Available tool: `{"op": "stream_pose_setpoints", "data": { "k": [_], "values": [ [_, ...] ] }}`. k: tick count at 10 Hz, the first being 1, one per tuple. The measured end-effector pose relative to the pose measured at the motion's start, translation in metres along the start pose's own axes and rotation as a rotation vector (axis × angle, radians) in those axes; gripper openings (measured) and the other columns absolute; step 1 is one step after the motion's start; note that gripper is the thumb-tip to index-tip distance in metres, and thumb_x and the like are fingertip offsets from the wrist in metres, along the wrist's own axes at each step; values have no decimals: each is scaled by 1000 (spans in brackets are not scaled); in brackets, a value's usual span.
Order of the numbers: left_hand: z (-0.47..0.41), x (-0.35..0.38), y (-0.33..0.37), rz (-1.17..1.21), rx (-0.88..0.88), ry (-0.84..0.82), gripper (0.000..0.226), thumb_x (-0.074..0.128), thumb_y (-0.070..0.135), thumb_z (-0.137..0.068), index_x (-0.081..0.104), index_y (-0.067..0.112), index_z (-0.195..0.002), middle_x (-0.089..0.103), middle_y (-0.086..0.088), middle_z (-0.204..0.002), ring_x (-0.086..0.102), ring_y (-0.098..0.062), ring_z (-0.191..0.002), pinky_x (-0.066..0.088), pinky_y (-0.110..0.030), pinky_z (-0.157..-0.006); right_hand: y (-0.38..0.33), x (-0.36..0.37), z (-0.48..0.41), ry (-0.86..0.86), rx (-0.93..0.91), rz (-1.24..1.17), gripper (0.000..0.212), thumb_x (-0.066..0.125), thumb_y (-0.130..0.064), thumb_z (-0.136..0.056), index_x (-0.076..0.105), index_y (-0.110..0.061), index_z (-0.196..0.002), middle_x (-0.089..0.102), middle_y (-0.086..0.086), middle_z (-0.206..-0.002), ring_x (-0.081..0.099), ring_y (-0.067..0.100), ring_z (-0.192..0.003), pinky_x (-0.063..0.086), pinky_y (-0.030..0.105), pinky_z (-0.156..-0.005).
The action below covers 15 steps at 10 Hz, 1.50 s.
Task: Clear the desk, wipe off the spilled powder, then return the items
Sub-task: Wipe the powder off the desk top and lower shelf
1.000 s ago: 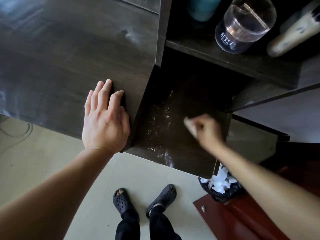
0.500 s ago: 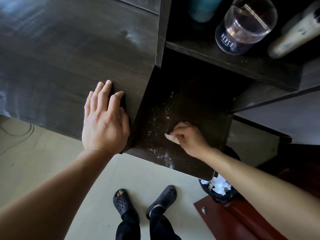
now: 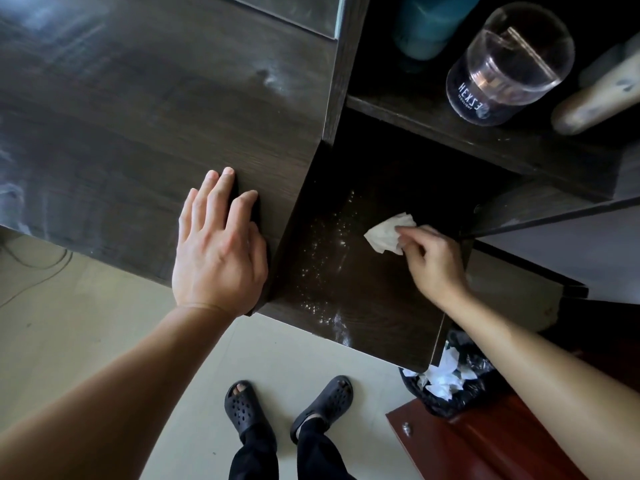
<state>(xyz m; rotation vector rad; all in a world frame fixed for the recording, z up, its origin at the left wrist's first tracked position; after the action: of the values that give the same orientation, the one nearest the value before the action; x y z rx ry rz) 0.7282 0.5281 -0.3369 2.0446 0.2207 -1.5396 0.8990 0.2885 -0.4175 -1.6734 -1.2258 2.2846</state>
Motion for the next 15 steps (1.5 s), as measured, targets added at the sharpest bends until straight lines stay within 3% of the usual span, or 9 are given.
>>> {"op": "stream_pose_setpoints", "data": {
  "k": [2,3,5,7,8,10,11,14,15],
  "values": [
    [0,-1,0,-5,-1,-8,38,40,16,-91,56,1,-122,42,-23,-143,33,-39,-137,22,-50,-115,-16,26,-29,-1,276,208,43,66,-47,-82,64,-15,-110,59,12,-109,60,30,-93,51,36,-77],
    [0,-1,0,-2,-4,-6,38,41,17,-91,56,1,-122,43,-22,-143,33,-38,-138,21,-49,-116,-11,37,-47,-5,159,159,32,63,-33,-87,65,-14,-112,55,12,-115,55,30,-104,48,37,-86],
    [1,-1,0,1,-3,0,38,41,16,-91,57,1,-122,44,-22,-142,34,-38,-137,22,-49,-116,23,5,-144,304,508,21,26,55,-21,-92,67,-9,-111,65,11,-113,59,21,-108,41,26,-89],
    [0,-1,0,4,0,-8,38,41,17,-91,57,1,-122,43,-23,-142,33,-39,-137,23,-51,-115,-9,50,-80,99,-7,110,22,50,-8,-86,69,-17,-92,61,-2,-99,52,8,-92,39,29,-89],
    [0,-1,0,5,0,-12,39,40,18,-91,57,1,-122,43,-23,-143,33,-39,-137,23,-51,-115,-23,58,2,-232,-425,197,37,57,9,-80,70,-11,-108,58,9,-105,51,28,-97,46,34,-83],
    [0,0,-1,-5,-3,-7,38,41,17,-92,56,2,-123,43,-22,-143,33,-38,-138,22,-50,-115,16,21,-95,174,25,311,24,50,-30,-90,70,-17,-96,65,9,-105,54,28,-101,42,40,-92],
    [0,1,-1,-7,-4,-1,37,41,17,-92,56,2,-123,43,-21,-143,33,-38,-138,23,-50,-115,10,23,-127,160,40,362,30,51,-10,-87,69,-15,-111,66,12,-116,55,33,-111,43,38,-98],
    [1,0,-1,-3,-1,9,37,42,17,-92,56,2,-123,43,-21,-144,33,-38,-138,21,-47,-116,-17,65,59,-388,-575,240,52,64,9,-67,69,-22,-108,64,7,-101,47,28,-98,54,39,-70],
    [1,1,-1,-2,1,10,37,42,16,-92,56,2,-123,43,-21,-144,33,-38,-138,21,-47,-116,-22,39,36,-241,-491,308,31,65,-10,-71,72,-26,-97,67,-4,-93,46,26,-94,44,39,-69]
  ]
}}
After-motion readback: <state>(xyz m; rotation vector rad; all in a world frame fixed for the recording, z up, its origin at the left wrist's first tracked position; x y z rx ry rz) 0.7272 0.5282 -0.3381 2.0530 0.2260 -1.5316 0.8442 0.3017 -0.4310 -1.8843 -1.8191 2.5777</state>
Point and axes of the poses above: each hand's wrist, its own z-axis away from the middle knuckle, its own x-axis out of the palm, y = z × x, the point moved 1 cm from there along -z, towards the middle knuckle
